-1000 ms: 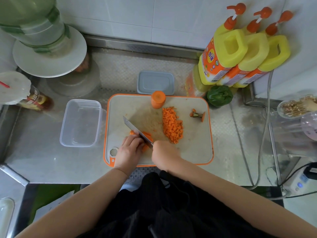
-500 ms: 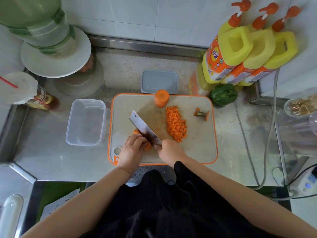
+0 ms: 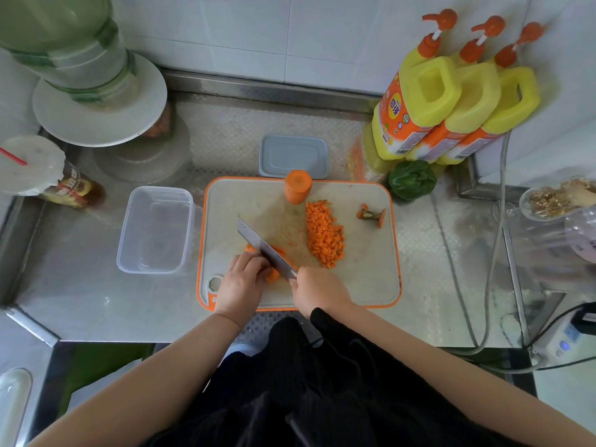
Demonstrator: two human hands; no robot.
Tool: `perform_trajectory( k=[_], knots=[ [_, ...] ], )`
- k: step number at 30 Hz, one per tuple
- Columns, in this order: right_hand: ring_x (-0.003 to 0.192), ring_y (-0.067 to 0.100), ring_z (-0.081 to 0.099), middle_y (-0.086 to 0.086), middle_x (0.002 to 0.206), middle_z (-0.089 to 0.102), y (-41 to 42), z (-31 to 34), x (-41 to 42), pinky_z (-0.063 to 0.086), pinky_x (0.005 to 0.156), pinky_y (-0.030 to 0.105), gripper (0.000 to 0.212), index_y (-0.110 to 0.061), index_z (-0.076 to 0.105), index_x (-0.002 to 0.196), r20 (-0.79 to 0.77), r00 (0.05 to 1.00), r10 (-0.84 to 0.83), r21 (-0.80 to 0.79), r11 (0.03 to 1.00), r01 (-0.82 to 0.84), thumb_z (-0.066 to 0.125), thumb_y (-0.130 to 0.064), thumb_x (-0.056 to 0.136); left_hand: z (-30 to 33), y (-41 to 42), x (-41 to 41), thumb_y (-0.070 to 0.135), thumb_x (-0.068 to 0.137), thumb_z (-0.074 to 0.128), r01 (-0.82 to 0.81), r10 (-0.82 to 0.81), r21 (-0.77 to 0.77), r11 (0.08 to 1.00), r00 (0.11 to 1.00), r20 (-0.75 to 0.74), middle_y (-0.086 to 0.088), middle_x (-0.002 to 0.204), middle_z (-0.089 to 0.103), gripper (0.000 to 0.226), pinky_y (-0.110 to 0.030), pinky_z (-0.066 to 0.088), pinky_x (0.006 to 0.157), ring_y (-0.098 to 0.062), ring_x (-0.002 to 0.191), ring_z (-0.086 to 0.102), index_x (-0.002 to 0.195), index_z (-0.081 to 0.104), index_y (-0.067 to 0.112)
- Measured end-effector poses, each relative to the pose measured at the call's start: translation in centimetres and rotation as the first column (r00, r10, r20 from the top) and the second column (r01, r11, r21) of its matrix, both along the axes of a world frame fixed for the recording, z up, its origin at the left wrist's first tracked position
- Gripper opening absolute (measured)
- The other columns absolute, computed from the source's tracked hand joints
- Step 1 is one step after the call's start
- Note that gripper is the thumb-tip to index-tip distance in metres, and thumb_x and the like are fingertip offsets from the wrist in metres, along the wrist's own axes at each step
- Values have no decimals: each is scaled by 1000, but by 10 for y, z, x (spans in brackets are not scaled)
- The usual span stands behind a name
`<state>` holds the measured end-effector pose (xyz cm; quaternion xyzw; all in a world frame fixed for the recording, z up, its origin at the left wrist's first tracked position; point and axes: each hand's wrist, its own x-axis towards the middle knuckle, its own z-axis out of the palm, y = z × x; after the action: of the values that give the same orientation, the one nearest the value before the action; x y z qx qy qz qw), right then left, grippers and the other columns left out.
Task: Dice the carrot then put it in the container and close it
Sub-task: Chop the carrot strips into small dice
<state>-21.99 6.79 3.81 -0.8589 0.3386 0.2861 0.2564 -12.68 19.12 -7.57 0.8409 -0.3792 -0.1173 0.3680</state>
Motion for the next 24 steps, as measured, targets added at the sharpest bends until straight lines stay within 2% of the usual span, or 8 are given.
perform_trajectory(
  k=[3,6,9,13,18,21,24],
  knots=[
    [71,24,54,0,69,47,0,-2,5,39,57,31,18,-9,59,104,-32,999,7,-2,1000,-7,45,-19,99,-1,0,-1,8,85,61,-9,9,-3,1000,1000,10,-8,99,65,13,-23,42,83,-19,95,51,91,70,2],
    [71,25,53,3,74,53,0,-2,11,34,49,28,13,-9,59,101,-55,998,16,-2,1000,-16,47,-15,97,-3,1,-2,9,85,60,-18,19,-16,1000,1000,17,-8,99,65,15,-24,42,82,-19,95,51,91,70,2],
    [73,25,52,8,89,62,2,-2,14,38,58,30,14,-8,59,102,-75,996,44,-16,999,-45,47,-13,98,-4,0,-3,17,90,54,-13,13,-26,1000,1000,17,-8,99,64,22,-25,42,82,-19,94,51,91,70,2],
    [75,25,53,8,92,62,6,-8,17,39,62,31,15,-9,60,104,-86,996,32,-30,999,-35,46,-10,96,-5,1,-3,16,90,54,-16,16,-20,1000,1000,0,-7,99,64,21,-29,46,81,-21,95,52,92,70,3],
    [93,30,62,12,103,65,11,-19,12,48,73,34,17,-7,58,104,-70,997,-23,18,1000,24,45,-6,94,-2,2,-4,23,91,49,-2,2,-30,1000,1000,-10,-7,100,64,29,-27,47,81,-20,96,52,93,70,4],
    [97,31,61,13,106,64,8,-24,10,49,78,35,17,-7,58,107,-62,996,-67,47,996,70,46,-12,96,-1,3,-3,23,91,49,-5,4,-26,1000,999,-41,-7,100,63,28,-27,45,83,-20,96,53,92,70,4],
    [96,32,61,13,104,64,-2,-28,11,45,73,34,29,-7,58,107,-40,991,-128,106,986,132,46,-31,99,1,5,-3,27,91,48,-15,13,-23,1000,997,-80,-6,98,63,30,-26,42,84,-18,96,51,89,70,6]
  ],
)
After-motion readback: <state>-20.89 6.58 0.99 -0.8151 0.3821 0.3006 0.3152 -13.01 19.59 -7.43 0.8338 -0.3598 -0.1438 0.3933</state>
